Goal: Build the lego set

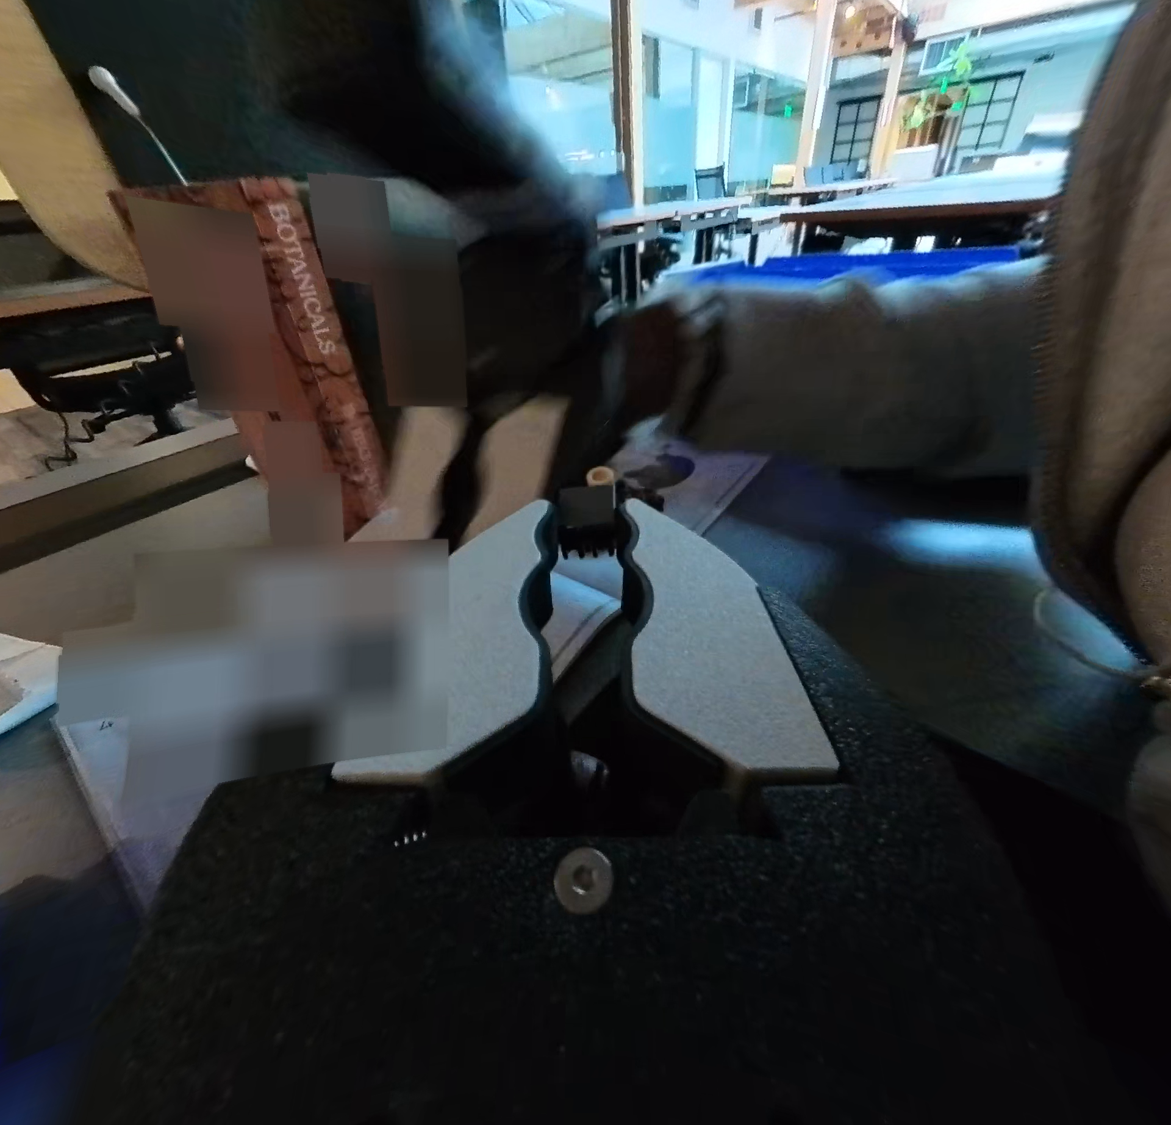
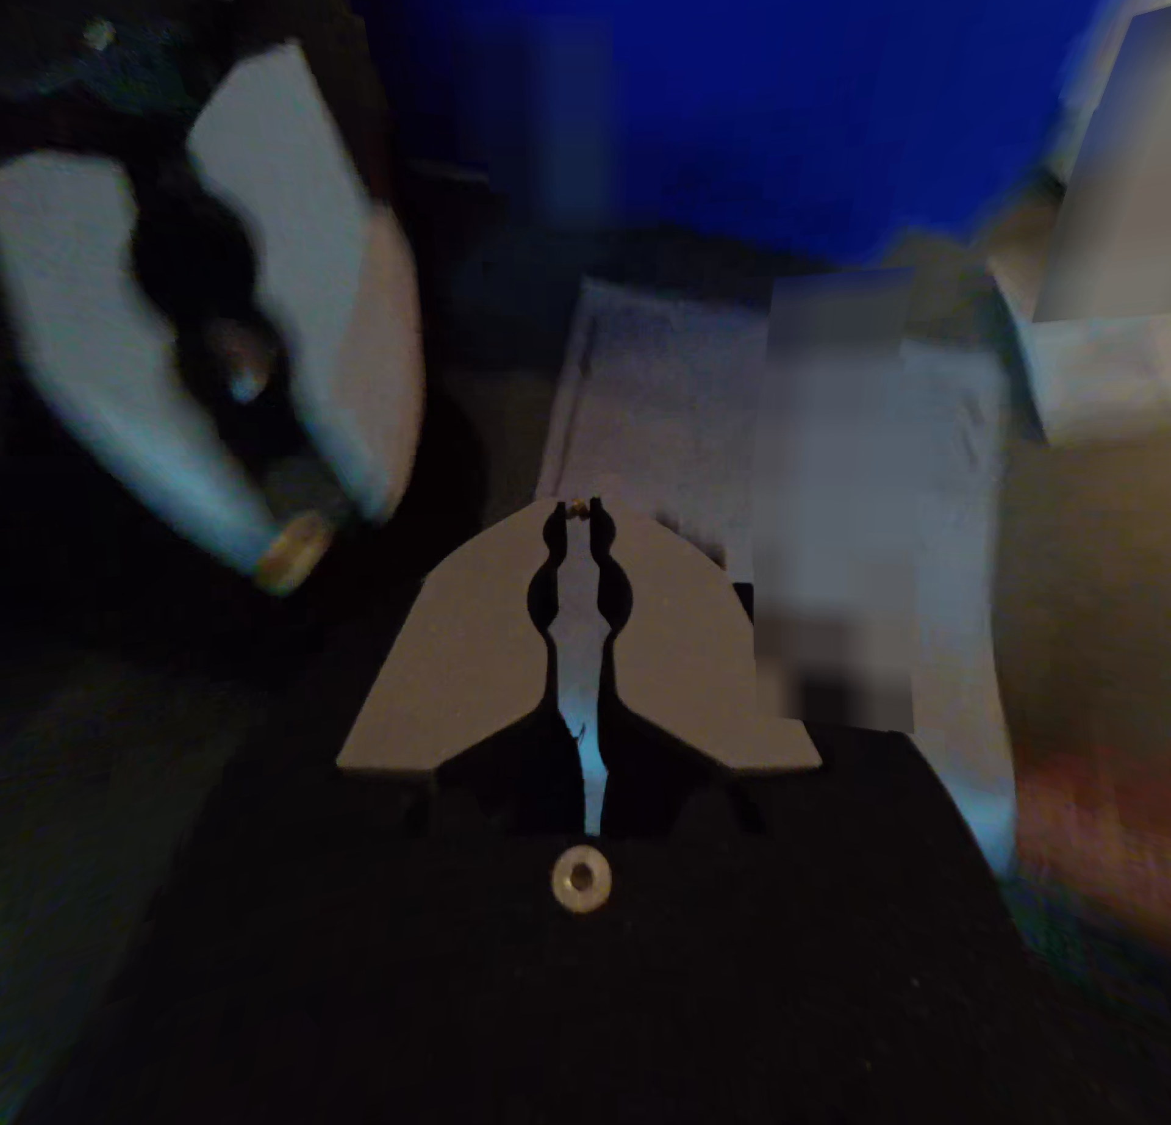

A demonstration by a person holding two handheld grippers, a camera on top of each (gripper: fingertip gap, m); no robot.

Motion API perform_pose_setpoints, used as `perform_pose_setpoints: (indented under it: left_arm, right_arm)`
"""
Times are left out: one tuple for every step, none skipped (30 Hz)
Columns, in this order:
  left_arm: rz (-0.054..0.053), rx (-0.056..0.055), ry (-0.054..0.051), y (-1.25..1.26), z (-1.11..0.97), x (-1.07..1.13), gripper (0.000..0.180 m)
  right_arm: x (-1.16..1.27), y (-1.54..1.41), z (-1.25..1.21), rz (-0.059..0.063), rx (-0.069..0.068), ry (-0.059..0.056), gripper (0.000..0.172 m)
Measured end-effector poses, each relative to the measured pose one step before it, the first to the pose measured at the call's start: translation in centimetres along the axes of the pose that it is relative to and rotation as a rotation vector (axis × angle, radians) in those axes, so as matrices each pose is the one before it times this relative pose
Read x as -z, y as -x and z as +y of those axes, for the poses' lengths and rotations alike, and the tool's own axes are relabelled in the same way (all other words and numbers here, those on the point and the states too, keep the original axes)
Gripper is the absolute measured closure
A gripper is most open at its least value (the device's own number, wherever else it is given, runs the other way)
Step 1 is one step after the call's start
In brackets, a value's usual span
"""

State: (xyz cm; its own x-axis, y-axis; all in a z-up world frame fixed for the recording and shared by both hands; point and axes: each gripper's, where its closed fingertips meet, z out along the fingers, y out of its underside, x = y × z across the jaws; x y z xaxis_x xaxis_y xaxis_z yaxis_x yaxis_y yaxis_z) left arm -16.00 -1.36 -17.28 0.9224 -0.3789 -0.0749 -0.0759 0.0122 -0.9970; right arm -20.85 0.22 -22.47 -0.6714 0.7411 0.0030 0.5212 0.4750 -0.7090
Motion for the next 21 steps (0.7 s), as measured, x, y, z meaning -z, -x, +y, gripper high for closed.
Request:
perform_pose_setpoints:
  left_arm:
    - [-0.0016,0.0012,0.0098,0.024,0.105,-0.087,0.163]
    - [-0.0031,0.0054,0.0134,0.091,0.134,-0.115,0.163]
    - [-0.0020,0.0098,0.0193,0.113,0.198,-0.162,0.163]
    - [0.0000,0.0134,0.0255,0.149,0.248,-0.229,0.163]
    - [0.0013,0.0139,0.0286,0.157,0.258,-0.277,0.163]
    - [0.0026,0.0128,0.0269,0.155,0.227,-0.305,0.163]
    - [0.0022,0.0131,0.0218,0.135,0.129,-0.303,0.163]
    - [0.0007,0.0153,0.0144,0.099,0.022,-0.282,0.164]
    - [0.0059,0.0158,0.0094,-0.026,-0.029,-0.243,0.163]
    - [0.0041,0.0088,0.0145,-0.032,0.056,-0.197,0.163]
    - [-0.0078,-0.0002,0.0206,0.110,0.194,-0.152,0.163]
    - [-0.0102,-0.0005,0.0127,0.097,0.122,-0.102,0.163]
    - [-0.0038,0.0006,0.0067,0.002,0.033,-0.055,0.163]
    - [-0.0009,0.0010,0.0063,-0.064,0.016,-0.020,0.163]
    - [-0.0036,0.0009,0.0037,-0.020,-0.010,-0.004,0.163]
    - [-0.0049,-0.0006,0.0023,-0.007,-0.004,-0.004,0.163]
    - [-0.0056,-0.0012,0.0062,0.020,0.076,-0.021,0.163]
    - [-0.0061,-0.0007,0.0080,0.044,0.120,-0.040,0.163]
    - [-0.0074,-0.0012,0.0064,0.055,0.098,-0.054,0.163]
    - [-0.0067,-0.0020,0.0053,0.053,0.079,-0.038,0.163]
    - [-0.0034,-0.0029,0.0060,0.006,0.069,-0.063,0.163]
  right_arm:
    - [1.657,0.417,1.385,0.0609,-0.0489,0.0192,0.167]
    - [1.439,0.487,1.649,0.0604,-0.0404,0.0238,0.167]
    - [1.139,0.624,1.760,0.0533,-0.0287,0.0220,0.167]
    - [0.782,0.821,1.671,0.0385,-0.0224,0.0170,0.166]
    - [0.501,0.932,1.451,0.0259,-0.0201,0.0129,0.166]
    - [0.327,0.843,1.140,0.0216,-0.0189,0.0045,0.166]
    - [0.239,0.557,0.823,0.0244,-0.0194,-0.0035,0.166]
    - [0.188,0.339,0.637,0.0206,-0.0197,-0.0045,0.166]
    - [0.110,0.186,0.487,0.0145,-0.0201,-0.0054,0.166]
    - [0.031,0.080,0.407,0.0100,-0.0165,-0.0058,0.166]
    - [-0.042,0.052,0.317,0.0052,-0.0066,-0.0069,0.165]
    - [-0.097,0.176,0.251,-0.0060,0.0018,-0.0064,0.163]
    - [-0.105,0.208,0.235,-0.0093,0.0064,-0.0012,0.161]
    - [-0.095,0.057,0.230,0.0004,0.0077,0.0039,0.157]
    - [-0.063,0.079,0.168,-0.0030,0.0091,0.0021,0.154]
    - [0.041,0.094,-0.127,-0.0057,0.0031,-0.0175,0.153]
    - [0.065,0.135,-0.021,-0.0087,0.0029,-0.0103,0.151]
    - [0.090,0.088,0.037,-0.0032,0.0063,-0.0086,0.151]
    - [0.122,0.010,-0.016,0.0050,0.0109,-0.0116,0.151]
    - [0.142,0.132,-0.116,0.0004,0.0145,-0.0146,0.151]
    - [0.123,0.207,-0.155,-0.0016,0.0178,-0.0128,0.151]
